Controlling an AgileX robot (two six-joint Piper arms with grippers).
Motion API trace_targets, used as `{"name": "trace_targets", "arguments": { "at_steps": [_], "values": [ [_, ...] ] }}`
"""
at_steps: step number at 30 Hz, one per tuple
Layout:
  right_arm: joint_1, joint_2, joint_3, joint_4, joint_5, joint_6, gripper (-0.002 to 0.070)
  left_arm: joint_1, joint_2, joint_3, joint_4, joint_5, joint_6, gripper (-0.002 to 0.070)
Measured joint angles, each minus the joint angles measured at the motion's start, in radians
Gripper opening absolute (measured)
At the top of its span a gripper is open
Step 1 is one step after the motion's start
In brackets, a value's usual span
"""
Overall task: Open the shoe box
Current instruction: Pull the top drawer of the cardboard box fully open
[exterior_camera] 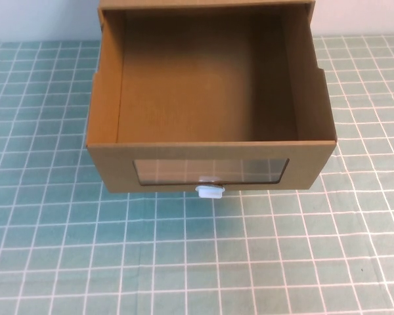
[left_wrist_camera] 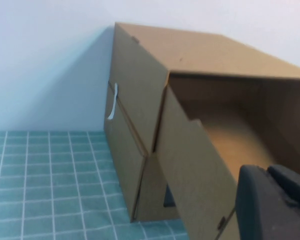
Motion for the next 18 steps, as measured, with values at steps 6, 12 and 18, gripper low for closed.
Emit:
{"name": "trace_targets", "arguments": {
  "at_steps": [6, 12, 18],
  "values": [
    [0.000, -0.209, 0.204, 0.071, 0.000, -0.011, -0.0013, 0.000, 0.000, 0.026, 0.000, -0.044, 0.000, -0.0005],
    [0.000, -0.304, 0.286, 0.080, 0.002, -0.015, -0.0013, 0.000, 0.000, 0.026, 0.000, -0.064, 0.000, -0.0005],
    [0.000, -0.308, 0.346, 0.080, 0.039, -0.015, -0.0013, 0.000, 0.000, 0.026, 0.000, -0.066, 0.000, -0.0005]
  ]
}}
